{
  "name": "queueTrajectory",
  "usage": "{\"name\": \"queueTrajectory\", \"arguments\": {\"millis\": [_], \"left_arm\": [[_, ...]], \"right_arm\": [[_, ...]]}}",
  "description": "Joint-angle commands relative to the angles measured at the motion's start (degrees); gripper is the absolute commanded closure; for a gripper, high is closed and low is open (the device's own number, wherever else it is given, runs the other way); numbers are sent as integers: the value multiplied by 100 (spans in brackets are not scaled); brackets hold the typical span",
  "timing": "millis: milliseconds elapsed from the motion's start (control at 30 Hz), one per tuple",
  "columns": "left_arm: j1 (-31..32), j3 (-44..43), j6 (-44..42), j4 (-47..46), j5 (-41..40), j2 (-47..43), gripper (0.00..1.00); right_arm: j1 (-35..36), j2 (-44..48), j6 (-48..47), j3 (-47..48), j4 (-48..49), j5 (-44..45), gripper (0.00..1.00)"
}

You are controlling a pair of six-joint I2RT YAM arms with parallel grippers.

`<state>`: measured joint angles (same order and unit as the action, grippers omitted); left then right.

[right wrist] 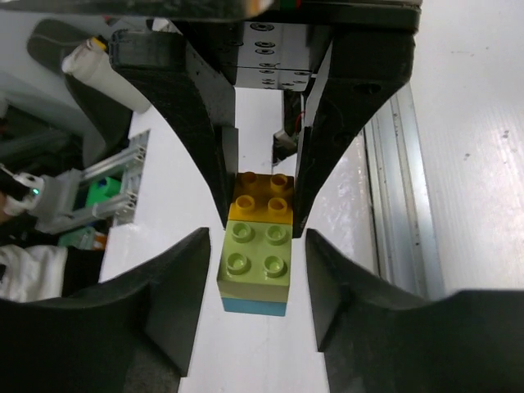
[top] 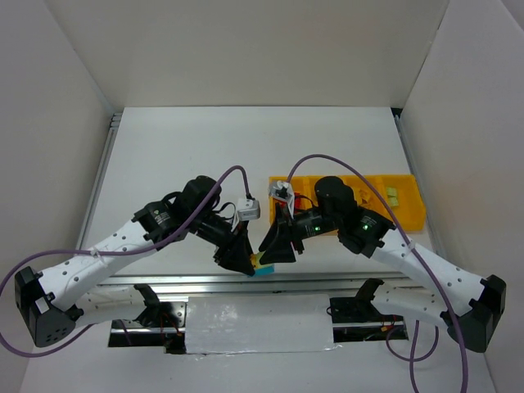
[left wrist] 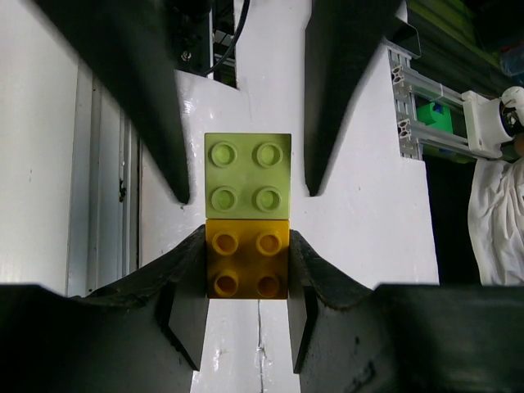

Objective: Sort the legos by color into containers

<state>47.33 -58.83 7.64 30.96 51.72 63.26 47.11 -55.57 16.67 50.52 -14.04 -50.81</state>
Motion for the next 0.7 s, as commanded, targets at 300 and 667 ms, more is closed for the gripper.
{"name": "queueTrajectory", "arguments": {"millis": [300,667], "left_arm": [[22,-59,-122,-143,66,-77,100],[22,-59,-131,-160,-4,-227,100]], "right_arm": [[44,81,-67,63,341,-105,38],[61,-15,-172,10,218,9,44]]}}
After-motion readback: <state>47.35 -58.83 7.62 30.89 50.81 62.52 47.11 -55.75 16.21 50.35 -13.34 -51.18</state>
